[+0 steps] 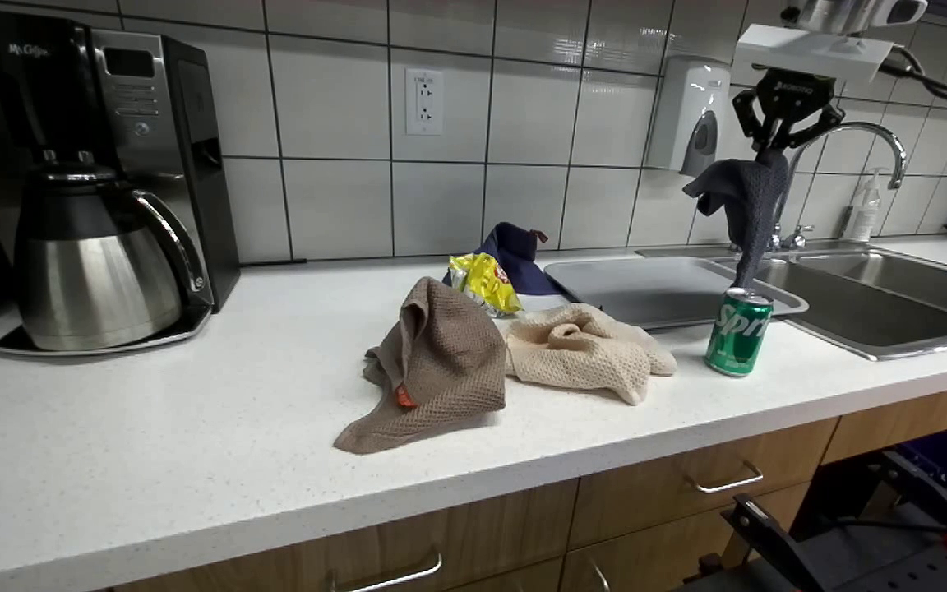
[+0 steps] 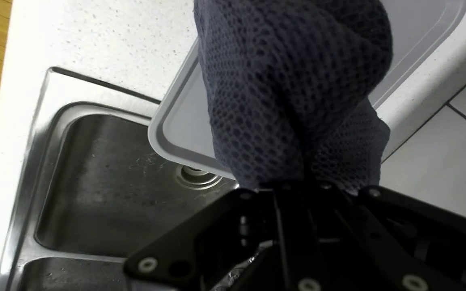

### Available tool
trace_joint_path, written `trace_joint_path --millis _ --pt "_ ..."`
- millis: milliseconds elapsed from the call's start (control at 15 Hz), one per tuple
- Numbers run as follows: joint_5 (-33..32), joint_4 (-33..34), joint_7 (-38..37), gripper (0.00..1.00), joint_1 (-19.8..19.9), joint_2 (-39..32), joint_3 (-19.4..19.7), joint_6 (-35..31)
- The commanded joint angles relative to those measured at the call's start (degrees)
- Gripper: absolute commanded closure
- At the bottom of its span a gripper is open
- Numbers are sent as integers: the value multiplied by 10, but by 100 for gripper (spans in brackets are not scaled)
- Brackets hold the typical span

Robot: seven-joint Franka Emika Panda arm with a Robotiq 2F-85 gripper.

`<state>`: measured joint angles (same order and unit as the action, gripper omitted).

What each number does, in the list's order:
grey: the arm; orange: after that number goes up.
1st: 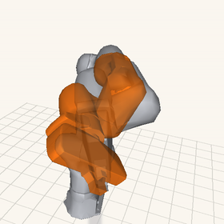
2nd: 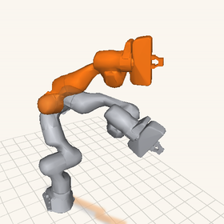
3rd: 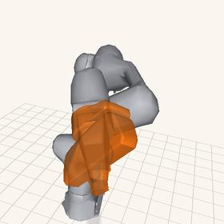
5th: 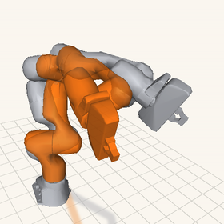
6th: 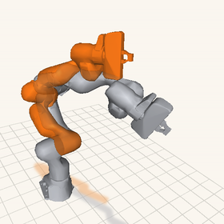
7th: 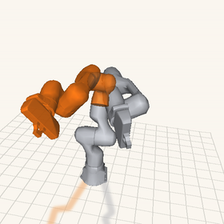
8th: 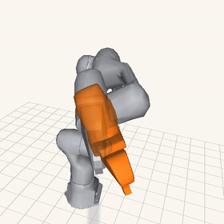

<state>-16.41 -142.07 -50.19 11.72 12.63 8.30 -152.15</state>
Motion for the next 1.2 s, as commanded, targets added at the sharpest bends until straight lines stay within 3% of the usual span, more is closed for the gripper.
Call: trace_joint_path --millis 0,1133 --pt "-2 -25 -16 99 29 37 -23 -4" --pt "-6 -75 -32 99 94 95 -40 4"
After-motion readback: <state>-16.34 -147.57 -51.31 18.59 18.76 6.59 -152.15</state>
